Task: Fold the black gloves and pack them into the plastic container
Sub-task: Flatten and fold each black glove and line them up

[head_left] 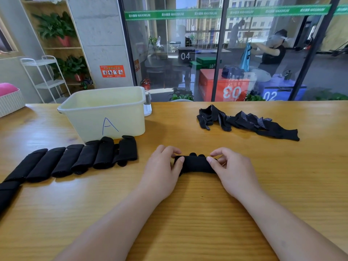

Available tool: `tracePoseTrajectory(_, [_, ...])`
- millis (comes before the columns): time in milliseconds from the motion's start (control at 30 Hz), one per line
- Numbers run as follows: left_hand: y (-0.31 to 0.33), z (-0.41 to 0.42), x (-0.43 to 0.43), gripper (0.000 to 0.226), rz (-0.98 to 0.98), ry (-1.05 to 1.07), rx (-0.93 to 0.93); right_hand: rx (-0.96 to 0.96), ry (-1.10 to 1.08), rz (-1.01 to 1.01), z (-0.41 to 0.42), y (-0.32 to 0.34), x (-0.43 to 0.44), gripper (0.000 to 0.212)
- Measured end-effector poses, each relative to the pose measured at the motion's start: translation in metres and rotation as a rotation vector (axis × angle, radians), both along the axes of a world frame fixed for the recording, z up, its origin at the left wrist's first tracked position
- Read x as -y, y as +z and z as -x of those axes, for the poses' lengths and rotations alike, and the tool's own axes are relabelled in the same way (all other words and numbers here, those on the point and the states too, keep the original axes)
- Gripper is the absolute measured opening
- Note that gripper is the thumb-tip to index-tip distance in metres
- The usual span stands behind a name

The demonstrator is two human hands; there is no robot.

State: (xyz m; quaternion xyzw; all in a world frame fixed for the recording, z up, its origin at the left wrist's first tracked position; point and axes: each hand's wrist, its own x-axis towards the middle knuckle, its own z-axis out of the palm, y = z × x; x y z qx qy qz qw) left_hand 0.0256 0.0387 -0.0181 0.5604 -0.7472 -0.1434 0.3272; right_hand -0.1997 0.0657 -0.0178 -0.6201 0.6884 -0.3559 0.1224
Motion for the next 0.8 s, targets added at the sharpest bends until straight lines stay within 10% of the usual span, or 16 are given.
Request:
tracePoseTrajectory(333, [-0.009,0.001,-0.018,0.066,0.132,-0.333,0.469,-0.569,0.352,-0.098,-0.014,0.002,-0.029,0.067])
tracePoseTrajectory(800, [-0.016,-0.002,0.003,0.065,0.144,-0.233,0.437,-0.431,0.355,-0.080,-0.019,0.002,0.006,0.053])
